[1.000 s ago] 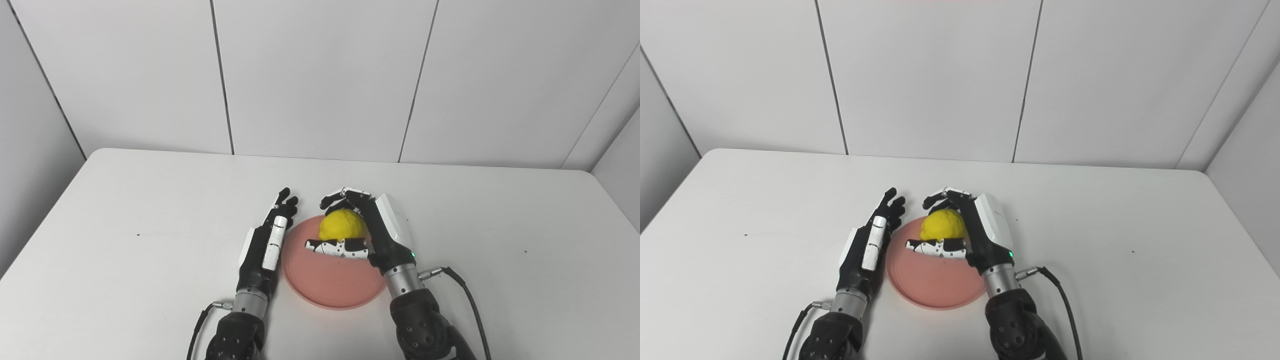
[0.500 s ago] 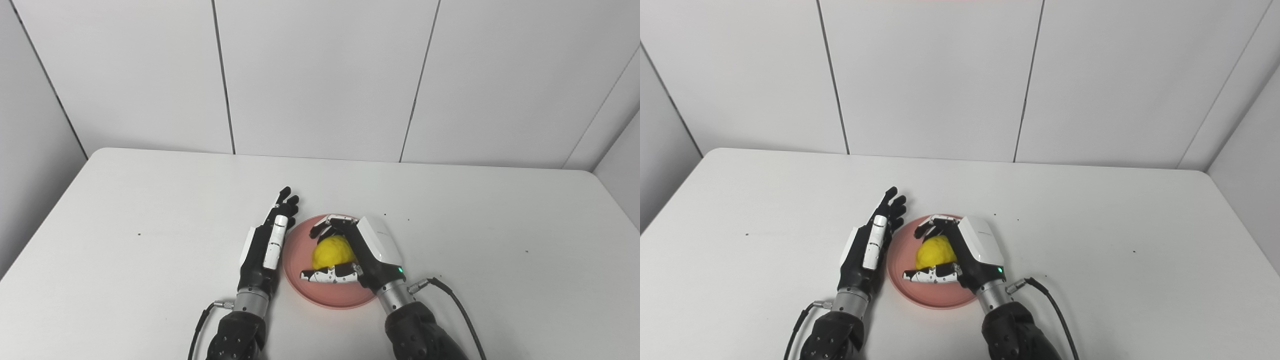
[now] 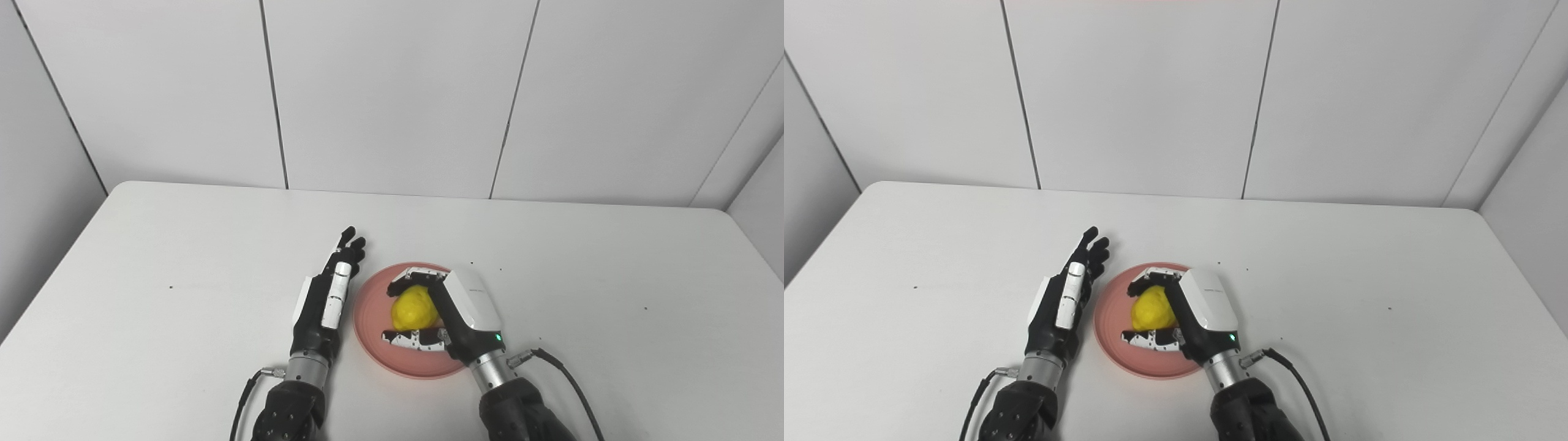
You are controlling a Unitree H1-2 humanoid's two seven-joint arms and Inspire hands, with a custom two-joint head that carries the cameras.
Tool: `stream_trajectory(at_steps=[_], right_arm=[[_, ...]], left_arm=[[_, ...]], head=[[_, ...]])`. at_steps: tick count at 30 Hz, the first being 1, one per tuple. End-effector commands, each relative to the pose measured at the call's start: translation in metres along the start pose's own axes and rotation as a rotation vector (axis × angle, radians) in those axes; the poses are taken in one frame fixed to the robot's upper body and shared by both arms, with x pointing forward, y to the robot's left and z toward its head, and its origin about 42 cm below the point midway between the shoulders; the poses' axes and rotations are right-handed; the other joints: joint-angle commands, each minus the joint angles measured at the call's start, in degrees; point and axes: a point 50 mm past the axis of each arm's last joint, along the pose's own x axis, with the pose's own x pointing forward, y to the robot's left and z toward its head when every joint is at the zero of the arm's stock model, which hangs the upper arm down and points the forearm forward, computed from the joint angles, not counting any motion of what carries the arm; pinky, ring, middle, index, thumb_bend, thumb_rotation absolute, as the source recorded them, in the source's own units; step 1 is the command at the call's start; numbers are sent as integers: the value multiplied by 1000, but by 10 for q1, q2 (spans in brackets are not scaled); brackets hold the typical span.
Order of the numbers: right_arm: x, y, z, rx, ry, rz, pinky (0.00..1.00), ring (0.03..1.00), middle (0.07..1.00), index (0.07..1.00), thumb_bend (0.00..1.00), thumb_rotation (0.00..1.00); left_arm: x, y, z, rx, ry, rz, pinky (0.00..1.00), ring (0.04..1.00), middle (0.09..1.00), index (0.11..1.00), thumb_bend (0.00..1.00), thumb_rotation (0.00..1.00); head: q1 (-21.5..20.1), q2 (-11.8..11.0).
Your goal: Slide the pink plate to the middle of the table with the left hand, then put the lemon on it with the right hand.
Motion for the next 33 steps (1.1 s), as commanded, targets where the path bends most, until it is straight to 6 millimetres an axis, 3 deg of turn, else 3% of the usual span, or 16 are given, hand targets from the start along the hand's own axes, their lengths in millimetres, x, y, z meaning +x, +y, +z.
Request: stream_trajectory(at_steps=[1, 7, 10, 14, 19, 23, 33], right_arm=[[8, -12, 9, 21, -99, -69, 654, 753, 781, 774, 618, 360], [3, -21, 14, 66, -172, -80, 861, 902, 923, 913, 660, 651], [-1, -28, 18, 106, -188, -98, 948, 944, 956, 957, 668, 748], [-5, -38, 20, 123, -201, -124, 966, 958, 972, 973, 687, 823], [-14, -47, 13, 142, -180, -148, 971, 952, 966, 973, 667, 857], [-23, -49, 2, 229, -96, -160, 890, 952, 972, 987, 687, 857], [-35, -51, -14, 388, 56, -219, 995, 1000, 1000, 997, 640, 962]], left_arm=[[7, -4, 17, 0, -72, -25, 996, 947, 935, 939, 618, 1000], [7, -2, 20, -16, -72, -33, 1000, 962, 942, 945, 632, 1000], [7, -1, 21, -19, -76, -30, 991, 954, 938, 941, 629, 1000], [6, 1, 21, -13, -72, -23, 977, 944, 929, 932, 622, 1000], [1, 6, 20, 0, -64, -22, 998, 942, 928, 932, 626, 1000], [-2, 10, 20, 25, -71, -30, 979, 940, 933, 937, 625, 1000], [-8, 23, 20, 84, -83, -32, 1000, 974, 956, 958, 694, 1000]], head=[[-1, -1], [-3, -1], [-2, -2], [-4, -3], [-6, -3], [-9, -3], [-13, -1]])
